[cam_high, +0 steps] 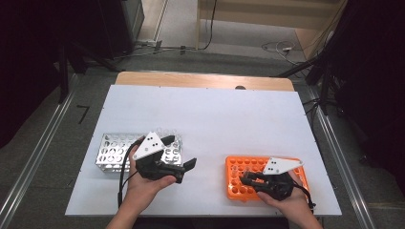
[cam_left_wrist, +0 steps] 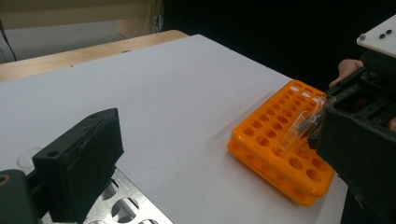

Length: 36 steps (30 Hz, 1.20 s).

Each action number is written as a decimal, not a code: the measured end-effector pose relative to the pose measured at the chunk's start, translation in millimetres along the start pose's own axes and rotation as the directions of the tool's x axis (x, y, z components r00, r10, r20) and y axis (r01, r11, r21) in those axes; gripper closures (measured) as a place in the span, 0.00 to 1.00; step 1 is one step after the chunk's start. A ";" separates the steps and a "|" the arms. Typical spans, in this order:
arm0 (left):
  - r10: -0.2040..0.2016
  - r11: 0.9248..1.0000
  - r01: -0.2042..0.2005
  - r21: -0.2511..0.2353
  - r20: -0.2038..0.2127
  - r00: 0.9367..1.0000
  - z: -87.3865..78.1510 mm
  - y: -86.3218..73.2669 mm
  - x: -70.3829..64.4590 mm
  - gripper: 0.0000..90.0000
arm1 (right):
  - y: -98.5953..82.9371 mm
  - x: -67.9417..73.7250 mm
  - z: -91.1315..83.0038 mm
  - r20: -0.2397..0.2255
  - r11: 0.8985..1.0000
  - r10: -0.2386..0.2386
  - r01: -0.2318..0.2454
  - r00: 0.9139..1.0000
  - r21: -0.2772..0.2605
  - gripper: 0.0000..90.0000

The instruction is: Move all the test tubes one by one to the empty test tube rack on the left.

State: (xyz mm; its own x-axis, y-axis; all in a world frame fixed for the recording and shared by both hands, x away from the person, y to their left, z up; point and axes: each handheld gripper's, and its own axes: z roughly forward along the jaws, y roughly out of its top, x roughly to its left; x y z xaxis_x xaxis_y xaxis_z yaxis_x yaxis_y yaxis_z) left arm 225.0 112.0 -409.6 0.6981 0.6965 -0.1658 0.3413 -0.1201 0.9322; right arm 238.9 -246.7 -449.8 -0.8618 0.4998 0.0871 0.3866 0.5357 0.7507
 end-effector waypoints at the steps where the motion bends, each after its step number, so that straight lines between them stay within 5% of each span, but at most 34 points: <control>1: -0.001 1.000 0.001 -0.002 0.001 1.000 0.0 0.1 -0.3 0.01 | 0.8 -0.5 -2.4 -0.003 1.000 0.002 -0.002 1.000 -0.006 0.82; 17: 0.016 1.000 -0.016 0.001 0.025 1.000 2.2 2.8 -8.5 0.01 | 13.2 5.7 -23.6 -0.025 0.997 -0.006 0.005 1.000 -0.072 0.82; 36: 0.040 0.999 -0.041 0.006 0.097 0.995 10.4 5.3 -28.8 0.02 | 26.9 25.8 -13.9 -0.077 0.996 -0.040 0.034 0.996 -0.079 0.82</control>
State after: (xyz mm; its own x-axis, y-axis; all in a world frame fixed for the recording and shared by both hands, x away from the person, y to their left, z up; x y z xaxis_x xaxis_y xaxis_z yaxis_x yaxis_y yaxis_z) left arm 213.3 84.0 -403.3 0.7687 0.6196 -0.1589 0.3164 -0.1525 0.9363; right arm 222.5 -228.9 -418.2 -0.8993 0.4240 0.1068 0.3296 0.4969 0.8028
